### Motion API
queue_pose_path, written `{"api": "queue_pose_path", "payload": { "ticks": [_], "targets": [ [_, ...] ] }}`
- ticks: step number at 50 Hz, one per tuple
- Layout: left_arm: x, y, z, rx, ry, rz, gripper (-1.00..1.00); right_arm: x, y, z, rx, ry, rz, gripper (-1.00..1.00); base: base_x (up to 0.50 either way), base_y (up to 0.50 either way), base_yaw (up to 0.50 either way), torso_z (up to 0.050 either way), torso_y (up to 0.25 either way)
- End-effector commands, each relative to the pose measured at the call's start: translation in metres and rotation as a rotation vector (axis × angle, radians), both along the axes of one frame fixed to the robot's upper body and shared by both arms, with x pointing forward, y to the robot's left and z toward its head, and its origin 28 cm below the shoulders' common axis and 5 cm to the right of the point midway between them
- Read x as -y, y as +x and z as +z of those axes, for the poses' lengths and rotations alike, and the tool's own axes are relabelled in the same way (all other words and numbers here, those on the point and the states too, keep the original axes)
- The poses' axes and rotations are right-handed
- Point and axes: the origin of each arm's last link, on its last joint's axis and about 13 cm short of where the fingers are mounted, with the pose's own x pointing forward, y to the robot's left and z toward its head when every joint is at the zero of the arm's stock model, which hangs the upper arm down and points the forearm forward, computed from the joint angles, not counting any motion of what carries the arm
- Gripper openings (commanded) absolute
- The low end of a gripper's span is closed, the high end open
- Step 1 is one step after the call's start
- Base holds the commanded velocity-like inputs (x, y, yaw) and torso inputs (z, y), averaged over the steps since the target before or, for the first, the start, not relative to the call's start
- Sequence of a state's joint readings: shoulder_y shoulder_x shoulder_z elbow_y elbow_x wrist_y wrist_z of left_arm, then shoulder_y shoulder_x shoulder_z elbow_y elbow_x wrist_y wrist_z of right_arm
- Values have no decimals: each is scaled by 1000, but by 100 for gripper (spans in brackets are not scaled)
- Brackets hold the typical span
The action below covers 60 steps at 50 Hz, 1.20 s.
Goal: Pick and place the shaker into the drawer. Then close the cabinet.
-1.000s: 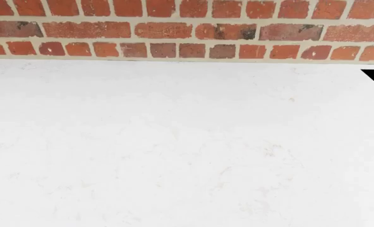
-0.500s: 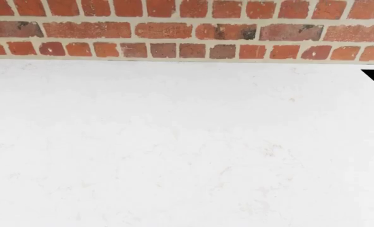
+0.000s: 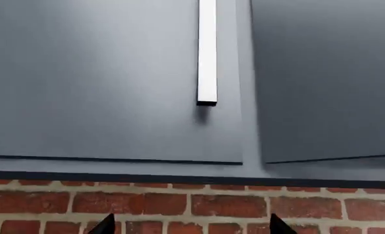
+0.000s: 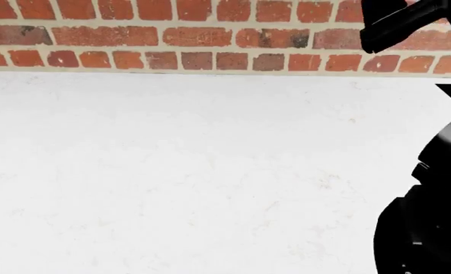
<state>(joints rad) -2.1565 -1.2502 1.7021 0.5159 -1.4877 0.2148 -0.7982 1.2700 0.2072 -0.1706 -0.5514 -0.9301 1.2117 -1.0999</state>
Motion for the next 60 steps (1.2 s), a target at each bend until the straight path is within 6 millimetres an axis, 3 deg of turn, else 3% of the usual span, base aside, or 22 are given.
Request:
{"api": "queue_pose_path", "payload": {
  "ticks": [1,5,9,14,19,23,26,35,39,46,48,51,60],
  "targets": [
    [-23,-41,-58,-70,-160,240,100,-35,27,-8,-133,-119,197,100,0,0,0,0,0],
    [-42,-27,-77,-95,-214,373,100,-59,28,-8,-217,-251,319,100,0,0,0,0,0],
    [-49,-22,-85,-97,-244,424,100,-84,27,-11,-285,-386,430,100,0,0,0,0,0],
    [-54,-20,-87,-88,-264,442,100,-111,0,5,-283,-487,596,100,0,0,0,0,0],
    [-56,-19,-86,-84,-268,435,100,-116,-33,53,-143,-468,681,100,0,0,0,0,0],
    [-58,-18,-84,-86,-264,429,100,-108,-56,105,52,-373,612,100,0,0,0,0,0],
    [-58,-18,-83,-87,-260,414,100,-107,-75,133,187,-316,524,100,0,0,0,0,0],
    [-50,-10,-81,-92,-252,369,100,-87,-93,204,510,-226,309,100,0,0,0,5,3],
    [-47,-8,-82,-98,-249,355,100,-74,-71,227,596,-235,187,100,0,0,0,18,13],
    [-45,-8,-83,-111,-235,346,100,-38,14,249,501,-195,-141,100,0,0,0,16,6],
    [-46,-9,-84,-118,-232,351,100,-22,43,236,406,-145,-224,100,0,0,0,16,6],
    [-46,-10,-86,-130,-225,358,100,-12,64,220,331,-114,-288,100,0,0,0,17,7],
    [-49,-20,-89,-154,-205,399,100,11,102,167,89,-118,-511,100,0,0,0,6,1]
  ]
}}
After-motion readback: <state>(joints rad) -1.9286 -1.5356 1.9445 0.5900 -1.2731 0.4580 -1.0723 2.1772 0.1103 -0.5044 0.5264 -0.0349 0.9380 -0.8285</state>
